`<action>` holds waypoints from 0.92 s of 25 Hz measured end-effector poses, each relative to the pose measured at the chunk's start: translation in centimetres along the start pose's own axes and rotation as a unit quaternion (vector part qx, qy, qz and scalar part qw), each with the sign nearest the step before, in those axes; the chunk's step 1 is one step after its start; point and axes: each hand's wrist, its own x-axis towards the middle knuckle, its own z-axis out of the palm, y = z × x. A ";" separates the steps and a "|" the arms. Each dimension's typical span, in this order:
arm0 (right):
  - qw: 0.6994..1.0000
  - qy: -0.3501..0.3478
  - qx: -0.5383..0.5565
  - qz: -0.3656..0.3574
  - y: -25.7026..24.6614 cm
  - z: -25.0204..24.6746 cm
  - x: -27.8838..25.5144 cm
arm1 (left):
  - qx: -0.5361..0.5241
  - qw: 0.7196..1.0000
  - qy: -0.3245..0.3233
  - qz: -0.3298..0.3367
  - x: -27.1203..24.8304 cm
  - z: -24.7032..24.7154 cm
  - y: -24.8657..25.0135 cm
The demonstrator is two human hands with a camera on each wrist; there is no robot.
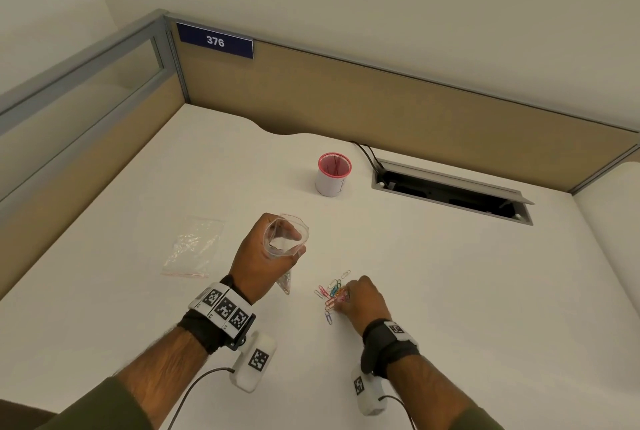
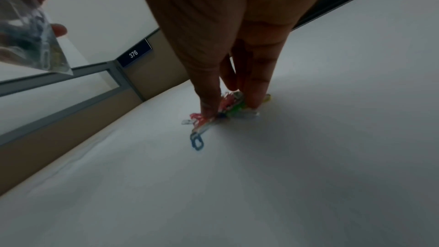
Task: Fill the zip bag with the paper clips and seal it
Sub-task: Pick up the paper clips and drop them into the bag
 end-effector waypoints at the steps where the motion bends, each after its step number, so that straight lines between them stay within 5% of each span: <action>1: 1.000 0.013 0.006 -0.007 -0.3 -0.6 0.5 | 0.000 1.000 0.001 0.000 0.1 -0.1 0.0; 12: 0.969 -0.053 -0.128 -0.204 -0.3 -0.3 0.6 | 0.004 1.000 0.014 0.002 0.2 -0.7 0.1; 18: 0.984 -0.077 -0.104 -0.121 1.4 -1.7 -0.6 | -0.002 1.000 0.013 0.002 0.2 -0.5 -0.3; 23: 0.976 -0.059 -0.146 -0.150 -1.3 0.7 -0.4 | -0.005 1.000 0.009 -0.002 0.2 -0.3 -0.1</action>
